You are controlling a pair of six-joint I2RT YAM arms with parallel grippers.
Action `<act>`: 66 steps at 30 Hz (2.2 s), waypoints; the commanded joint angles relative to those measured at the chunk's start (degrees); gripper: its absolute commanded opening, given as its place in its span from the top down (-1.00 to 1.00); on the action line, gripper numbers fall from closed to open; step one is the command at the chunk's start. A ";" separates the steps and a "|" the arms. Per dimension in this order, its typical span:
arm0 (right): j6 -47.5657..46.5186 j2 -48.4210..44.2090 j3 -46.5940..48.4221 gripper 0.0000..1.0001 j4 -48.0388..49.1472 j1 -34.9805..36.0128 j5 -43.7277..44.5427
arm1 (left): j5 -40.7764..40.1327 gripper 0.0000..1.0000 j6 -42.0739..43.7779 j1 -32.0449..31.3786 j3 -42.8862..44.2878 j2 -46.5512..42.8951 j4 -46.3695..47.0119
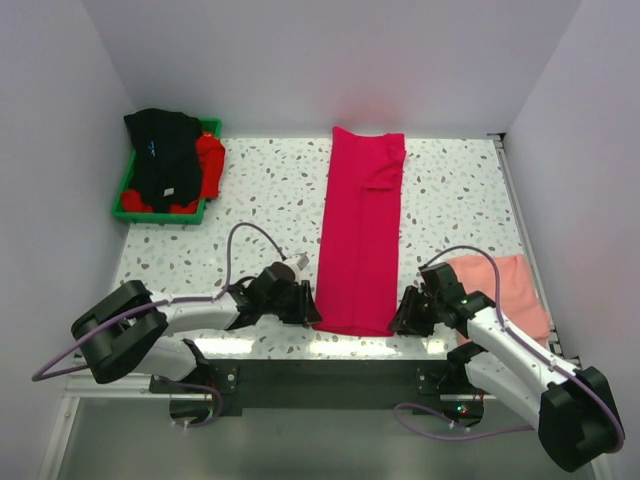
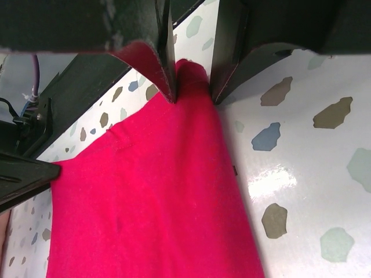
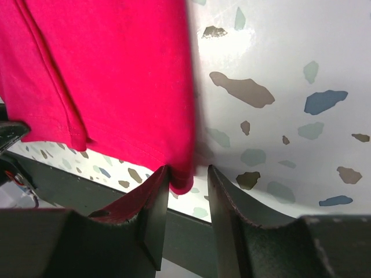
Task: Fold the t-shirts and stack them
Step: Fold the tshirt
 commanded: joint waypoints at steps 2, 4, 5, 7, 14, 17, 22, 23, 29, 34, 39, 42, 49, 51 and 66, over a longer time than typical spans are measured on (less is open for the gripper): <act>-2.67 1.68 -0.18 0.29 0.15 -0.28 -1.65 | -0.13 0.36 2.15 -0.32 1.19 1.52 -5.88; -3.63 3.08 0.44 0.33 -0.02 -0.28 -2.18 | 0.13 0.39 1.98 -0.59 1.11 1.61 -5.88; -3.73 3.52 0.53 0.35 0.24 -0.28 -2.53 | 0.31 0.44 1.80 -0.85 1.02 1.61 -5.96; -4.43 4.23 0.79 0.44 0.15 -0.37 -3.24 | 0.40 0.48 1.54 -1.29 1.02 1.61 -5.97; -5.57 4.06 1.76 0.77 -1.42 -0.28 -4.91 | 0.22 0.82 -0.22 -3.04 -0.30 1.00 -6.14; -5.49 1.52 1.50 0.92 -3.35 -0.28 -5.52 | -0.04 0.97 -0.92 -3.66 -0.91 -0.49 -6.93; -5.40 -3.58 1.06 1.00 -8.18 -0.28 -5.88 | -0.83 1.00 -2.15 -6.03 -1.70 -4.53 -8.16; -5.49 -5.24 1.06 1.00 -8.89 -0.28 -5.96 | -1.27 1.00 -2.85 -6.56 -1.97 -5.06 -9.99; -4.96 -11.76 1.75 1.00 -14.43 -0.28 -7.37 | -3.82 1.00 -5.31 -11.04 -1.36 -8.84 -11.85; -6.36 -13.79 4.92 1.00 -17.07 -0.19 -5.97 | -7.50 1.00 -3.83 -11.14 3.28 -9.90 -15.62; -9.35 -6.95 11.51 1.00 -14.71 -0.28 -0.26 | -10.33 1.00 1.79 -8.33 12.34 -6.23 -19.41; -8.57 -1.32 14.15 1.00 -9.36 -0.28 2.12 | -12.96 1.00 3.64 -5.17 16.83 -3.85 -20.21; -5.32 13.71 23.02 1.00 3.73 -0.46 11.25 | -13.14 1.00 5.67 4.23 25.69 4.59 -14.67; -4.61 18.70 26.18 1.00 5.85 -0.89 12.93 | -12.70 1.00 6.11 5.65 28.34 8.62 -13.88; -6.71 42.81 44.64 1.00 14.56 -10.74 12.32 | -9.19 1.00 6.99 17.42 49.88 30.78 -14.23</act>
